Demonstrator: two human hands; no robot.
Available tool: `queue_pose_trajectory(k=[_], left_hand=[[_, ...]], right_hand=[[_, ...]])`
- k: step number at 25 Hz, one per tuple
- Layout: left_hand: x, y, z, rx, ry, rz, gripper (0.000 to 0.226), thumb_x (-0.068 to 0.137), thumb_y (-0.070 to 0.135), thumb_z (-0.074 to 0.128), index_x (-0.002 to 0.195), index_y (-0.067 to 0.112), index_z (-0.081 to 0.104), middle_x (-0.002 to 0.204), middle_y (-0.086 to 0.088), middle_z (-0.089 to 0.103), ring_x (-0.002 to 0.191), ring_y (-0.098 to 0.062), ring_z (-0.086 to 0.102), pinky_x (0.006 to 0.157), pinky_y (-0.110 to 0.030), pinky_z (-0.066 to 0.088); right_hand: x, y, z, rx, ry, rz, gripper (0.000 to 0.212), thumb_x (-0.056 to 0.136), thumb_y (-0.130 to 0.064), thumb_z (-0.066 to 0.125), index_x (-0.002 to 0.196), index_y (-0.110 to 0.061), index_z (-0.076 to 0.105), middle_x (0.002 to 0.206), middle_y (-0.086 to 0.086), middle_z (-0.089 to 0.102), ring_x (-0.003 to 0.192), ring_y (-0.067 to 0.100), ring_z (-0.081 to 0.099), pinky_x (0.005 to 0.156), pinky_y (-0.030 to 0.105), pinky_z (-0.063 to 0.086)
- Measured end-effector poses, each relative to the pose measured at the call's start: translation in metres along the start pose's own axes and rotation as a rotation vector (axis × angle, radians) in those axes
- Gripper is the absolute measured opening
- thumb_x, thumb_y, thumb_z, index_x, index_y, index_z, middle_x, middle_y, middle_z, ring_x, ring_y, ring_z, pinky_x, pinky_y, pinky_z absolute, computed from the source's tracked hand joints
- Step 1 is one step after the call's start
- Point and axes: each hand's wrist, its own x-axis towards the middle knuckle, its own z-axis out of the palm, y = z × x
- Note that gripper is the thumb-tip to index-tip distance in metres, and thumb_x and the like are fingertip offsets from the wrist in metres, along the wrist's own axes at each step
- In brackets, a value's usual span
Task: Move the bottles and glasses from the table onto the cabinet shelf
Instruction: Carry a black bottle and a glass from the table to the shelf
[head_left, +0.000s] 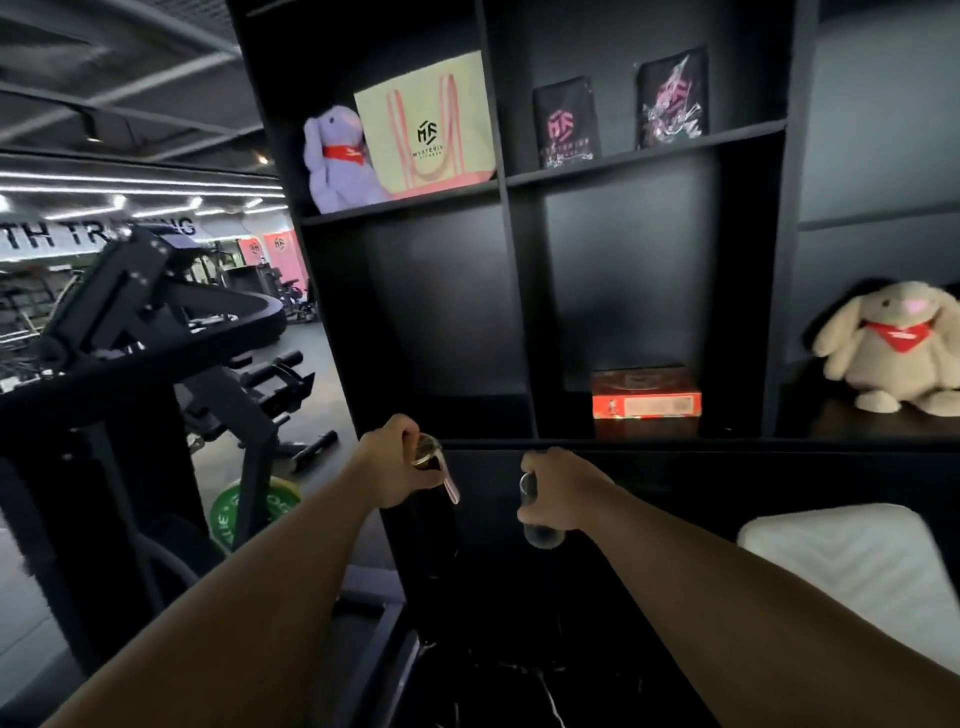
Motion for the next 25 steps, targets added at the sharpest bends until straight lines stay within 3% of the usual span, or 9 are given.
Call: queue_pose_trajectory(k=[4, 10, 18, 25], left_hand=[[0.106, -0.030, 0.024, -0.019, 0.006, -0.036, 0.081, 0.070, 0.037, 0.092, 0.137, 0.017, 0.051, 0.107, 0.000, 0.064, 0.095, -0.020, 0.063, 0.080, -0.028, 0.047], [0.256, -0.061, 0.047, -0.063, 0.024, -0.079, 0.078, 0.067, 0.039, 0.093, 0.134, 0.023, 0.054, 0.114, 0.000, 0.066, 0.096, -0.019, 0.064, 0.077, -0.029, 0.049], [0.438, -0.135, 0.093, -0.112, -0.012, -0.021, 0.078, 0.066, 0.035, 0.092, 0.132, 0.023, 0.054, 0.117, -0.002, 0.068, 0.100, -0.020, 0.067, 0.085, -0.038, 0.060], [0.604, -0.177, 0.137, -0.124, -0.144, 0.111, 0.074, 0.069, 0.033, 0.091, 0.132, 0.019, 0.055, 0.120, -0.001, 0.067, 0.095, -0.014, 0.057, 0.081, -0.025, 0.044]], right_hand=[[0.124, 0.022, 0.006, 0.003, 0.008, -0.022, 0.055, 0.071, -0.039, 0.077, 0.119, -0.023, 0.055, 0.117, 0.002, 0.057, 0.100, 0.024, 0.061, 0.084, 0.044, 0.057], [0.287, 0.036, 0.006, -0.039, -0.008, -0.042, 0.062, 0.075, -0.036, 0.077, 0.130, -0.020, 0.054, 0.124, 0.003, 0.055, 0.105, 0.023, 0.060, 0.086, 0.039, 0.056], [0.464, 0.061, 0.035, -0.091, -0.001, 0.052, 0.063, 0.077, -0.036, 0.075, 0.134, -0.019, 0.054, 0.132, 0.008, 0.056, 0.113, 0.029, 0.060, 0.090, 0.040, 0.054], [0.601, 0.101, 0.067, -0.007, -0.008, 0.248, 0.066, 0.085, -0.031, 0.075, 0.144, -0.018, 0.047, 0.138, 0.013, 0.057, 0.120, 0.034, 0.059, 0.089, 0.036, 0.053]])
